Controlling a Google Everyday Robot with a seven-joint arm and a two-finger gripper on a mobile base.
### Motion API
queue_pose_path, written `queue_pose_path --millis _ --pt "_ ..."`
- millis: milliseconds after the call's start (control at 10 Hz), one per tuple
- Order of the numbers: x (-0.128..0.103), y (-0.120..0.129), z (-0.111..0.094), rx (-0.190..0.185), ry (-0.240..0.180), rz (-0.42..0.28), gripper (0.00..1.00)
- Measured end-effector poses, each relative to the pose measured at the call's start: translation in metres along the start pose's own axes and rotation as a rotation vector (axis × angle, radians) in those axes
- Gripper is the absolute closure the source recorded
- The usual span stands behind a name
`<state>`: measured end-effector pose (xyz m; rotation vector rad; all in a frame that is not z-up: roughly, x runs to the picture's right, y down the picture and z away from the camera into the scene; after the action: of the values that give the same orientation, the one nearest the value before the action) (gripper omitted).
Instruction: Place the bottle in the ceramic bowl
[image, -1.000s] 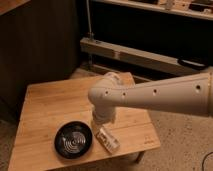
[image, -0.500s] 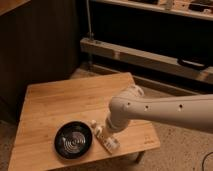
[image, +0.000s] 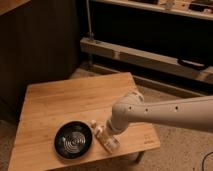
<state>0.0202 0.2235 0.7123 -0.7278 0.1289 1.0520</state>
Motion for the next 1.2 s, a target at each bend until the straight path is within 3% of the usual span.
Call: queue_pose_path --millis 300,600,1200 --pt "0.003 -0.003 0.023 -0.012 0.012 0.010 0.35" --pt "0.002 -0.002 0.033 -0.002 0.026 0.009 0.35" --pt "0.001 -0.004 0.067 0.061 0.103 0.016 0.35"
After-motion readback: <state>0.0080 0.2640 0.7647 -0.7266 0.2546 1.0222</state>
